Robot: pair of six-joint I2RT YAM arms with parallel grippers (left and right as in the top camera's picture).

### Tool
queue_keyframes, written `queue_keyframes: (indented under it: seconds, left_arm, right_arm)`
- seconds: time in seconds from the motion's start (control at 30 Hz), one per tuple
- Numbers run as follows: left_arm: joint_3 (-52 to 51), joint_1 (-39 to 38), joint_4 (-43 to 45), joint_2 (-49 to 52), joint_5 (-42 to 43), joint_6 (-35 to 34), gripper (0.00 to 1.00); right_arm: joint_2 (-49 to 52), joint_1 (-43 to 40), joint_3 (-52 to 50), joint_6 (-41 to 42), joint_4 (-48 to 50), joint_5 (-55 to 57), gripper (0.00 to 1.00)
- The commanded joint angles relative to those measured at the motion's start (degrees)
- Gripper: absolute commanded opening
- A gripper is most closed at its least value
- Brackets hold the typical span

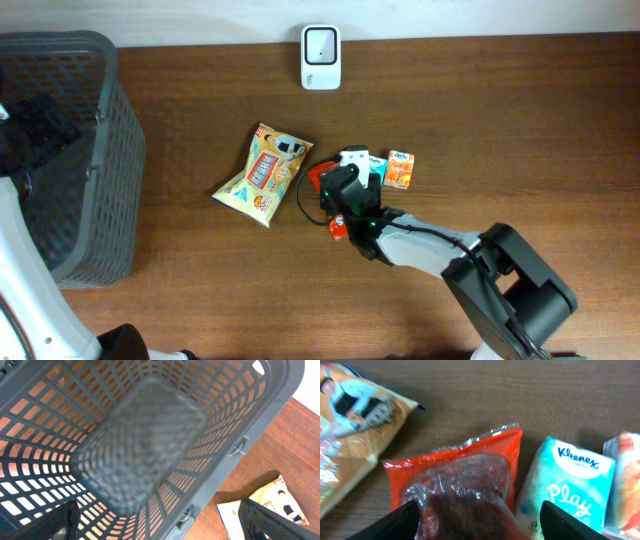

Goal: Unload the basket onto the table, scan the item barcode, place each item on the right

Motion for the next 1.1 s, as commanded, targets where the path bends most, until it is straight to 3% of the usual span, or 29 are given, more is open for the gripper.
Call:
queue_keyframes:
  seconds: [0.0, 0.1, 0.13, 0.23, 0.3, 0.37, 0.43, 0.47, 0.57, 0.63, 0.7, 0.8, 0.9, 0.93, 1.07]
  left_arm:
    - [0.46, 0.11, 0.13, -0.22, 0.02, -0.39, 0.99]
    - [0.46, 0.11, 0.13, -0.22, 0.02, -0.39, 0.99]
    - [0.46, 0.11, 0.13, -0.22, 0.02, -0.39, 0.99]
    - [0.46, 0.11, 0.13, -0.22, 0.02, -0.39, 0.99]
    - [0.46, 0.11, 0.13, -0.22, 0.02, -0.39, 0.99]
    - [0.46, 0.11, 0.13, -0.22, 0.02, -0.39, 0.99]
    - [0.46, 0.11, 0.13, -0.22, 0.02, -0.37, 0.99]
    - [0.46, 0.11, 0.13, -0.22, 0.02, -0.39, 0.99]
    - [0.46, 0.11, 0.13, -0.22, 0.02, -0.39, 0.99]
    - [0.46, 0.11, 0.13, -0.22, 0.02, -0.39, 0.99]
    - [0.46, 0.11, 0.13, -0.22, 0.02, -0.39, 0.99]
    - [0.46, 0.11, 0.13, -0.22, 0.02, -0.39, 0.99]
    - [0.46, 0.11, 0.11, -0.22, 0.02, -0.39, 0.99]
    - [0.46, 0.11, 0.13, -0.22, 0.02, -0.39, 0.99]
    - [0.46, 0.11, 0.13, -0.22, 0.02, -0.39, 0.99]
  right_arm:
    - [2.25, -0.42, 0.46, 1.66, 0.31, 0.87, 0.69]
    - [2.27, -1.75, 0.52, 1.7, 0.35, 0.61, 0.11]
    - [2.27, -2.38, 0.52, 3.21, 0.33, 0.39, 0.04]
    - [0.15, -4.11, 1.75, 3.19, 0.11, -4.35, 0.04]
    - [-4.24, -7.34, 3.04, 7.74, -3.37, -13.84, 0.04]
    - [-7.74, -13.94, 3.21, 13.55, -6.47, -27.63, 0.04]
    - [-7.74, -20.61, 3.19, 13.46, -11.39, -30.4, 0.04]
    - [-7.48, -22.49, 3.19, 12.66, -12.96, -30.75, 0.04]
    - [-7.48, -26.53, 3.19, -0.46, -15.02, -40.09, 0.04]
    - [-7.69, -26.1, 3.78, -2.25, -14.25, -46.86, 0.25]
    - [-7.69, -24.2, 5.92, -5.42, -15.08, -48.41, 0.39]
    - [-7.69, -20.94, 10.32, -9.38, -21.84, -47.12, 0.52]
    - [-7.69, -18.18, 14.97, -9.53, -31.78, -33.4, 0.77]
    - [-7.3, -17.86, 14.97, -9.46, -33.62, -29.94, 0.95]
    - [-1.55, -16.9, 14.86, -5.81, -35.89, -33.81, 0.99]
